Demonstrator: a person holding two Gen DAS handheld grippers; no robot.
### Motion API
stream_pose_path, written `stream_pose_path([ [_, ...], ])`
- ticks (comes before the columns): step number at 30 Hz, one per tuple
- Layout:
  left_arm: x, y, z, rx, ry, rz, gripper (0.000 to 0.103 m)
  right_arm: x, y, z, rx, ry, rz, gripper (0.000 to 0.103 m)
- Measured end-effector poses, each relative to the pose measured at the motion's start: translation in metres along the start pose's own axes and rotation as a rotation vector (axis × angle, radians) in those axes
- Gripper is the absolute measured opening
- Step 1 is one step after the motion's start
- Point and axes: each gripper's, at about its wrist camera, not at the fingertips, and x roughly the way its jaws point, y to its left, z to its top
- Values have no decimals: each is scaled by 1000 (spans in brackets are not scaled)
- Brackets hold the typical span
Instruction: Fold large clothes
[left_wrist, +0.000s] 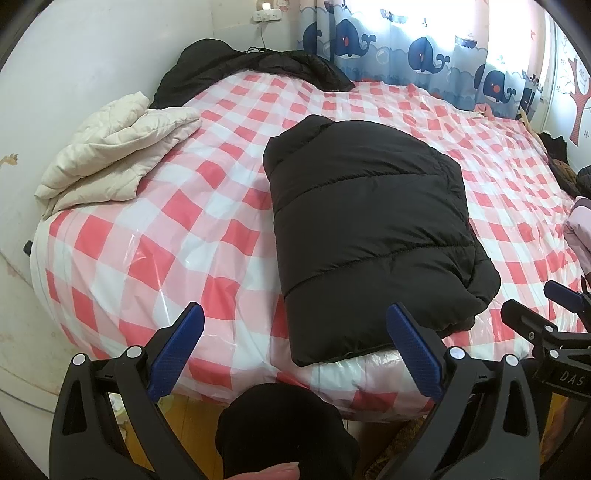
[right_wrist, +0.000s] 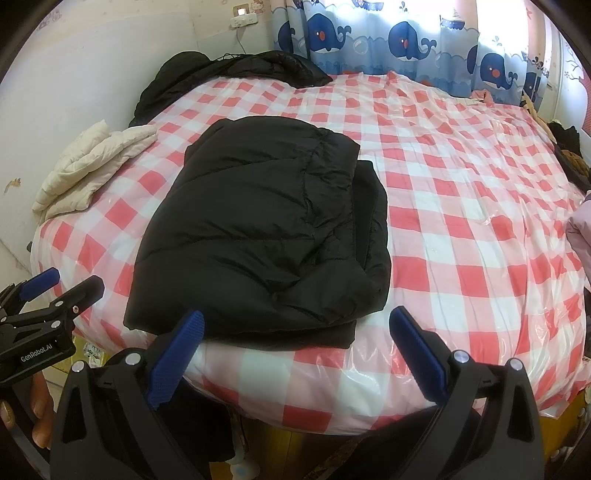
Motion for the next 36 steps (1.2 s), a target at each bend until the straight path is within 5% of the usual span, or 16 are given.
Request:
stream_pose_path([
  [31,0,0,-1,-4,5,0,95,5,0,-3,-2,13,10,96],
  [36,-10,-2,-3,16,-82,35,95,5,0,-3,-3,12,8,96],
])
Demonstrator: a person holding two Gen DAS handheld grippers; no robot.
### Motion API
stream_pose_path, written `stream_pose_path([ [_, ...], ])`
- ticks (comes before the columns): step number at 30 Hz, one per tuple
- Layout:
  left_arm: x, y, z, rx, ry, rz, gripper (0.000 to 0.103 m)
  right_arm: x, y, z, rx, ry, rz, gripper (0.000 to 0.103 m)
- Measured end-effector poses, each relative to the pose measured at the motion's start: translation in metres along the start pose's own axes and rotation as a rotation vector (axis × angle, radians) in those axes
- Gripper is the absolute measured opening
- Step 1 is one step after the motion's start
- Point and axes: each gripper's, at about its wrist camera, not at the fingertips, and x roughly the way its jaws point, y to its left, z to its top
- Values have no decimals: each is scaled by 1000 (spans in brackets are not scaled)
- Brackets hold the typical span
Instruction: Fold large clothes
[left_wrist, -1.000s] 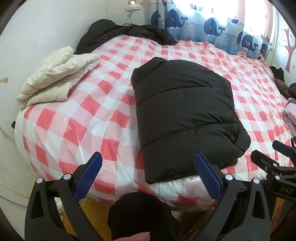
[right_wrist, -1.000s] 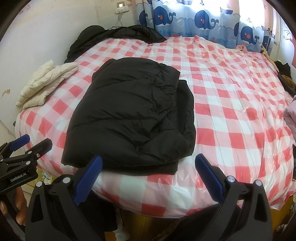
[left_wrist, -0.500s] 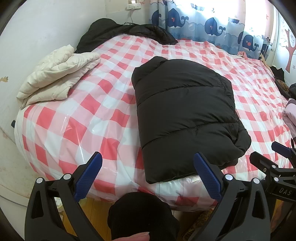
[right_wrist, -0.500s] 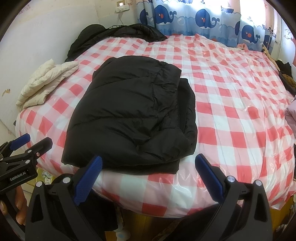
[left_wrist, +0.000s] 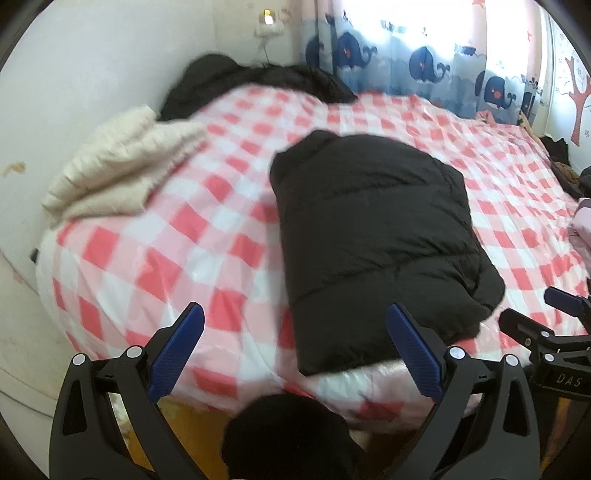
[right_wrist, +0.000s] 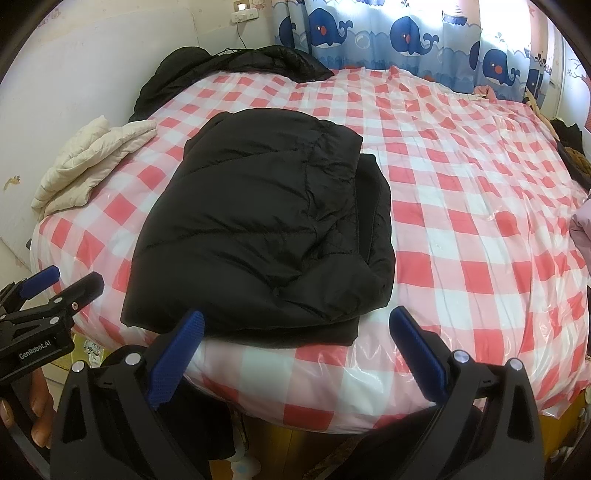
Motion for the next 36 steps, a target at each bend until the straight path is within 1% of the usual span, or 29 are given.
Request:
stream_pose_path([
  [2,0,1,0,-4,8,-11,95,1,-1,0,1,1,1,96],
  [4,5,4,1,-18,37,-15,95,1,-1,0,4,1,2,96],
  [7,15,11,3,-55,87,-43,95,3,-5,-1,2,5,5,96],
  [10,25,16,8,-57,100,-43,95,3,-4,-2,-1,2,4,96],
  [20,32,16,12,-42,110,-49,95,4,-5,-2,1,6,4,96],
  [36,32,15,11,-41,113,-50,95,7,-7,-3,0,11,6,96],
])
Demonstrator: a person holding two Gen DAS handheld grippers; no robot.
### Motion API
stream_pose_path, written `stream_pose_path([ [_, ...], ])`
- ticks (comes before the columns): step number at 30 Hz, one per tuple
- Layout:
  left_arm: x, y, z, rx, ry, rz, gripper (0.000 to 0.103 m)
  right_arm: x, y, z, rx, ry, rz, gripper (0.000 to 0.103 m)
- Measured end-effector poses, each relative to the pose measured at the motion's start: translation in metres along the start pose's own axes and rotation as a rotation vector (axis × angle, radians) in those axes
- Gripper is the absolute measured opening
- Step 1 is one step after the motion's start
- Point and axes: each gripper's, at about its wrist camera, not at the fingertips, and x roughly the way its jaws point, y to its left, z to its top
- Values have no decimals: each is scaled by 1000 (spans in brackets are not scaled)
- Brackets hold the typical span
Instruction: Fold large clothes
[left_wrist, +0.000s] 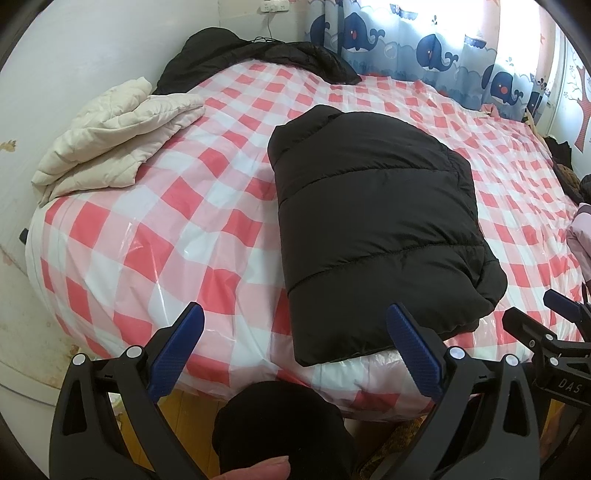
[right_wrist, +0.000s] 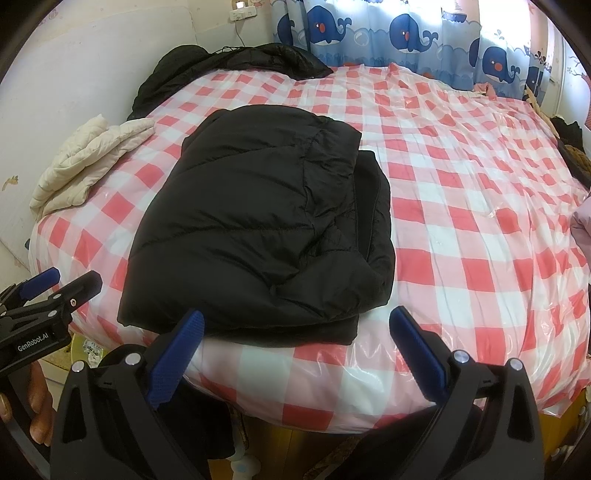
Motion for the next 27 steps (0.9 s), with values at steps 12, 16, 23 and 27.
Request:
stream_pose_path([
  [12,0,0,1,0,1,0,95,0,0,0,0,1,0,96],
  [16,0,0,1,0,1,-1,95,1,0,-2,-1,2,0,96],
  [23,1,0,1,0,2,1,95,1,0,0,1,2,0,96],
  [27,1,0,1,-1,1,1,95,2,0,0,-1,4,0,96],
])
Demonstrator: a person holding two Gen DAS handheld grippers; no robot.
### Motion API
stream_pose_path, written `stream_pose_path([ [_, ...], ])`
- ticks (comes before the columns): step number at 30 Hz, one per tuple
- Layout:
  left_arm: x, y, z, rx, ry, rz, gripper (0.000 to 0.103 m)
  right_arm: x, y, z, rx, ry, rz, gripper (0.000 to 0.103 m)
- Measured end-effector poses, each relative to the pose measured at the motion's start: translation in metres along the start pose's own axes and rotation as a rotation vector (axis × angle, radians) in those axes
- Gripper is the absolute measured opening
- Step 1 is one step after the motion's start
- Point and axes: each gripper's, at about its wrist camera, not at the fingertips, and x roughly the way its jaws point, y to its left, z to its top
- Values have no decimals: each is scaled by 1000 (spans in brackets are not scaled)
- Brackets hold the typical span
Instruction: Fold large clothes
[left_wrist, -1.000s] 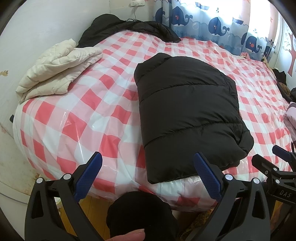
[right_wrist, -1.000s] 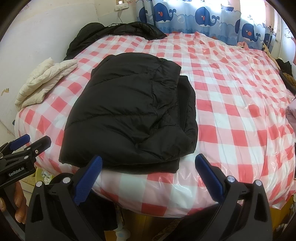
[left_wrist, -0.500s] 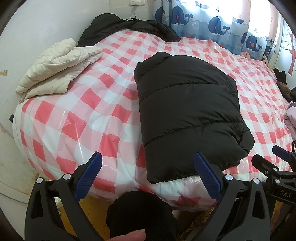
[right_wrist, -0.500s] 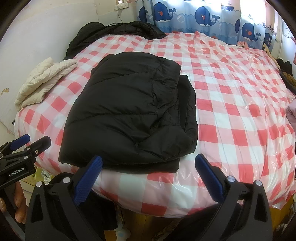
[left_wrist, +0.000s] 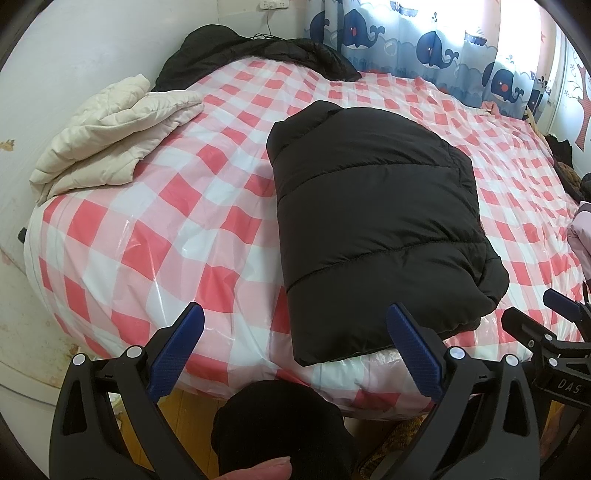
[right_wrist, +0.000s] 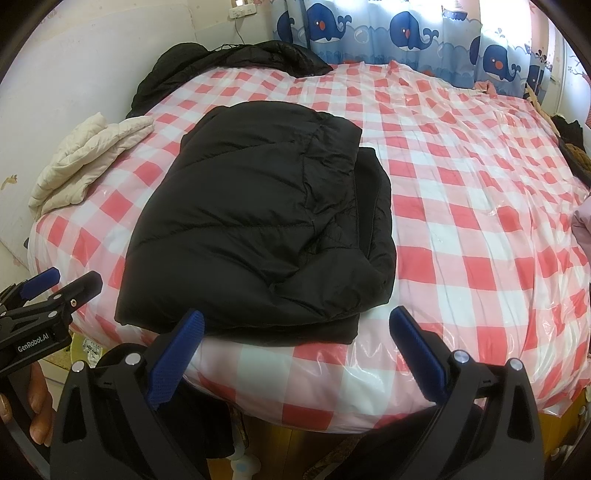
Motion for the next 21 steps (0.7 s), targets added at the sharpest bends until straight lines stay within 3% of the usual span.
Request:
stream_pose_path([
  [21,4,3,-2,-11,11,6,95,3,-2,-4,-1,4,1,96],
])
